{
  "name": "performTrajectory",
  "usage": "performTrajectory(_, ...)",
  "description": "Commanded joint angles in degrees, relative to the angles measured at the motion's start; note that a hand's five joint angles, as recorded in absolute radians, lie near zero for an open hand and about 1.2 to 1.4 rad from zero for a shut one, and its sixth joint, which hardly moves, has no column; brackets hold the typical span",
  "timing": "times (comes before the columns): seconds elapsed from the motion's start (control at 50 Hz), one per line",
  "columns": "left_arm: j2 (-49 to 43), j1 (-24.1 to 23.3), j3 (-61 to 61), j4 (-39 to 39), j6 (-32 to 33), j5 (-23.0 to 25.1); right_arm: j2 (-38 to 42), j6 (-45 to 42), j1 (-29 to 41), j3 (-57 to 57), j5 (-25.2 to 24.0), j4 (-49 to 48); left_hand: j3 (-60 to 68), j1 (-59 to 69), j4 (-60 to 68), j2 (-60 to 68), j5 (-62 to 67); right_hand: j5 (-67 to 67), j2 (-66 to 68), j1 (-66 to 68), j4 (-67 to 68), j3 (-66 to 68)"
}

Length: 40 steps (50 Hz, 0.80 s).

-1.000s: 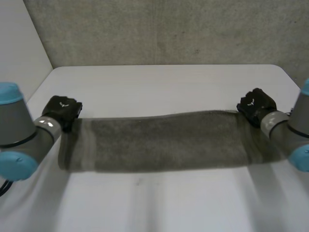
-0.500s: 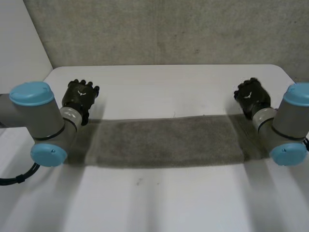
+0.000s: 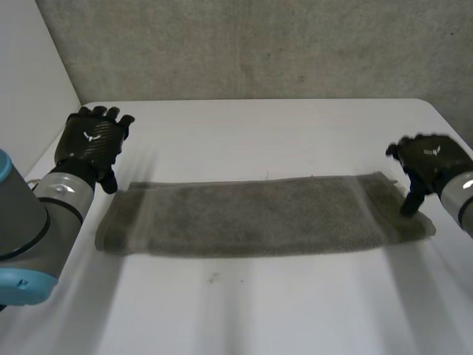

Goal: Fold the laundry

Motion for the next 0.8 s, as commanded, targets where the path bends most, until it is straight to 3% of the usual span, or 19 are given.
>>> performTrajectory(0.02,0.43,0.22,-2.57,3.30,-6.91,0.15,3.24,-1.36,-4.61,5.59,-4.05,-2.05,0.21,-0.31,0.32,0.46,-1.84,6.39,6.38,7.37,6.13,7.32)
performTrajectory(0.12,0.34,1.63,-3.54,4.79,-7.87,0.24,6.41,-2.76,-6.90,8.23,-7.22,-9.52,0.21,-0.31,0.32,0.46,-1.84,20.36,20.35,21.33,20.09,21.29)
performTrajectory(0.28,0.16,1.81,-3.80,5.14,-7.79,0.41,8.70,-9.35,-8.75,8.94,-8.28,-11.65,0.21,-0.31,0.32,0.46,-1.84,25.11,25.09,26.08,24.84,26.03)
performTrajectory(0.46,0.08,1.81,-3.89,5.15,-7.79,0.50,9.67,-10.42,-8.84,8.85,-7.93,-12.09,0.21,-0.31,0.32,0.46,-1.84,25.78,25.76,26.75,25.51,26.71)
performTrajectory(0.52,-0.10,1.81,-3.98,5.15,-7.79,0.50,10.11,-10.51,-8.84,8.85,-8.02,-12.17,0.21,-0.31,0.32,0.46,-1.84,34.69,34.68,35.67,34.43,35.62)
performTrajectory(0.56,-0.36,1.72,-4.15,5.49,-7.70,0.59,11.24,-11.38,-8.93,8.24,-7.58,-12.26,0.21,-0.31,0.32,0.46,-1.84,66.58,66.56,67.55,66.31,67.50)
performTrajectory(0.62,-0.45,1.72,-4.24,5.76,-7.70,0.59,11.60,-12.09,-9.02,7.79,-7.05,-12.35,0.21,-0.31,0.32,0.46,-1.84,66.76,66.75,67.74,66.50,67.69)
performTrajectory(0.78,-0.01,1.72,-4.33,6.02,-7.70,0.50,10.11,-18.31,-14.63,4.55,7.08,-18.05,0.21,-0.31,0.32,0.46,-1.84,66.76,66.75,67.74,66.50,67.69)
performTrajectory(0.8,-0.01,1.72,-4.33,6.02,-7.70,0.50,10.11,-18.33,-14.64,4.54,7.10,-18.06,0.21,-0.31,0.32,0.46,-1.84,66.76,66.75,67.74,66.50,67.69)
